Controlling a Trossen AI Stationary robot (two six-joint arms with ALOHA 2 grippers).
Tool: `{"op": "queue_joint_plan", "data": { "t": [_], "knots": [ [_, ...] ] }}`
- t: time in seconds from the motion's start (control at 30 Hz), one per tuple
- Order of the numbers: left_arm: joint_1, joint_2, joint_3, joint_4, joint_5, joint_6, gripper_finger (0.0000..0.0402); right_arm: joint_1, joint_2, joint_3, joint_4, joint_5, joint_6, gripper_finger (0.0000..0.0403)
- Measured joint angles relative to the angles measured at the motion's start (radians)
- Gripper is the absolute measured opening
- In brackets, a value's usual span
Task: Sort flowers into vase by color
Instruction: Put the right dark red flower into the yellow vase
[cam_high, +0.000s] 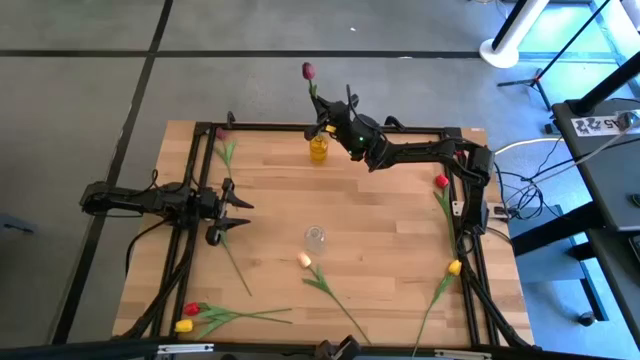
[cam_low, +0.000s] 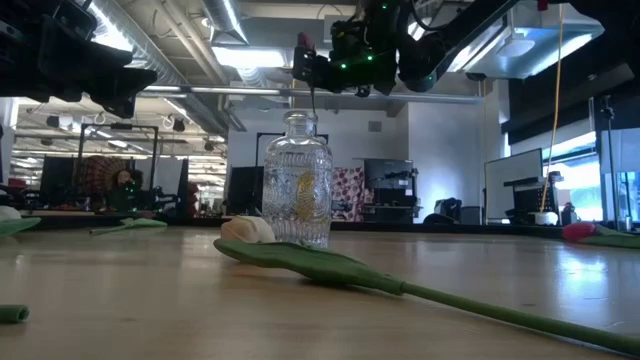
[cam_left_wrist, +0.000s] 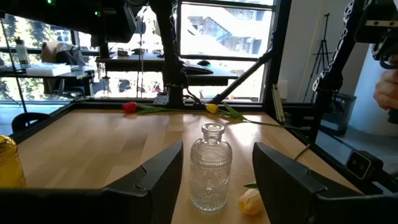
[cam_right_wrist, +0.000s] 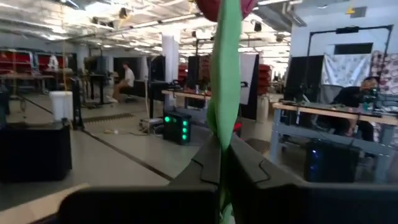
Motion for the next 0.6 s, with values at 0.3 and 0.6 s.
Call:
{"op": "queue_joint_plan", "data": {
  "t": [0.3,0.6],
  "knots": [
    [0.0,0.0,0.0,0.0,0.0,0.0,0.019,0.062,0.0,0.0,-0.083,0.164,-0.035,0.0009],
    [0.0,0.0,0.0,0.0,0.0,0.0,0.019,0.101,-0.001,0.0,-0.297,0.211,0.116,0.0079]
  ]
}}
